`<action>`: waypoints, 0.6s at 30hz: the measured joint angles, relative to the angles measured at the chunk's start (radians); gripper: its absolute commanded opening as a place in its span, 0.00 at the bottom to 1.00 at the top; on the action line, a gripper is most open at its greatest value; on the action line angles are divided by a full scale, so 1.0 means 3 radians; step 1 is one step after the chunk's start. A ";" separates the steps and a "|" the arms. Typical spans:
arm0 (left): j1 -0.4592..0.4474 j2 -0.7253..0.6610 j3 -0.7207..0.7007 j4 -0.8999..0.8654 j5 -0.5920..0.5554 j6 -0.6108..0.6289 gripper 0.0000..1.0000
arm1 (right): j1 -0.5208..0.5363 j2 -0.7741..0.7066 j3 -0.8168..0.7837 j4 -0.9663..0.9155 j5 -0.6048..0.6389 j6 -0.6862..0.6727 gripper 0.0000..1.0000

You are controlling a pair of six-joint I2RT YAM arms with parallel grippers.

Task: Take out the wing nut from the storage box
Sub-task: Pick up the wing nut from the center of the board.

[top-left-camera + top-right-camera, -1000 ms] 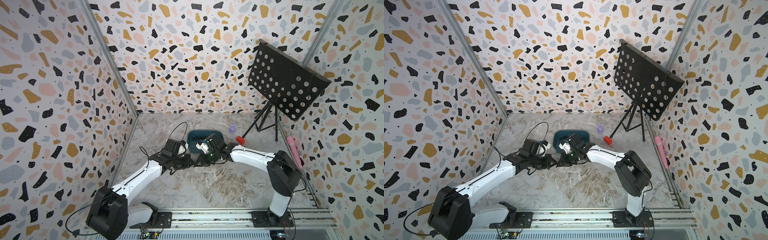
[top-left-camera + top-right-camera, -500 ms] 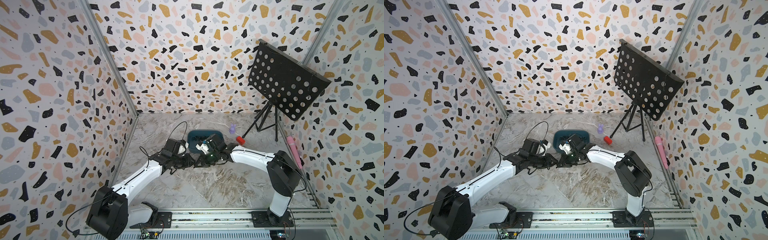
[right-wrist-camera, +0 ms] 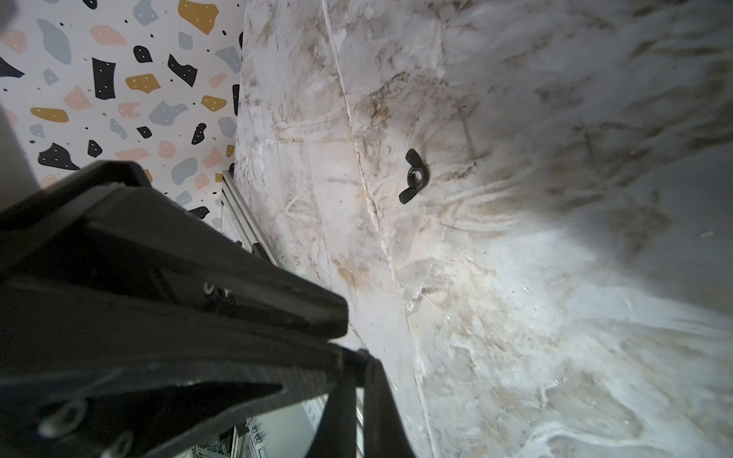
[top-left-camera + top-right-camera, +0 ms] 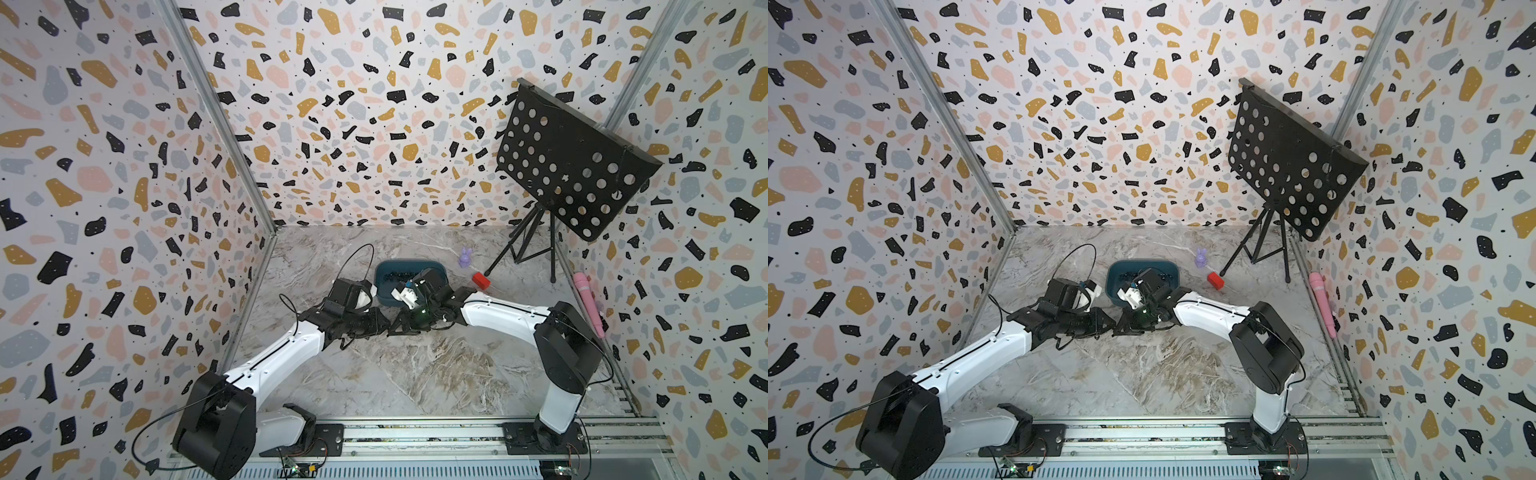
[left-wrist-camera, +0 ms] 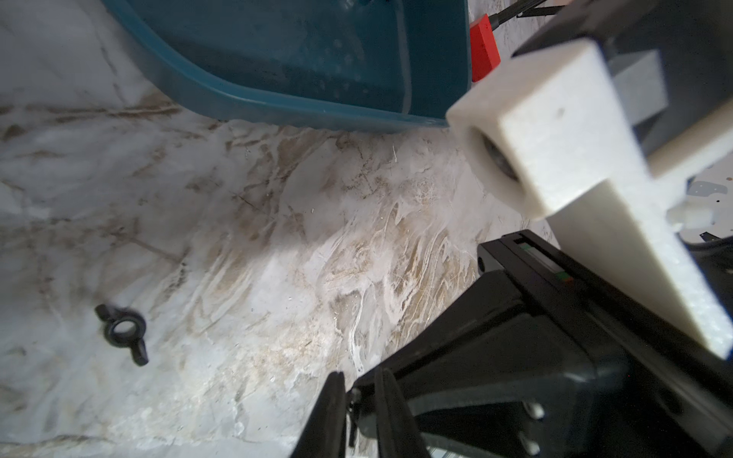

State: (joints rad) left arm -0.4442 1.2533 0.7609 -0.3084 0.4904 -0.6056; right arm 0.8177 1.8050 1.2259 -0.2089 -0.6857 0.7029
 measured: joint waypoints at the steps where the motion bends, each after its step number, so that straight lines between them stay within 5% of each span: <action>1: 0.0000 0.0001 -0.0008 0.0001 -0.0004 -0.0005 0.19 | -0.0001 0.0000 -0.0001 0.0000 0.0000 0.0001 0.01; 13: -0.0004 0.0031 -0.0010 0.0038 0.0018 -0.0039 0.15 | -0.0027 -0.0050 -0.0057 0.0069 0.0005 0.0079 0.01; 18: -0.0009 0.0029 -0.0010 0.0070 0.0018 -0.0048 0.00 | -0.0027 -0.0050 -0.0057 0.0071 0.0011 0.0113 0.01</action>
State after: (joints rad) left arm -0.4469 1.2621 0.7578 -0.2874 0.4957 -0.6201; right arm 0.8097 1.7901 1.2087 -0.1875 -0.6823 0.7368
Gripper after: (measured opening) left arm 0.044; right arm 0.060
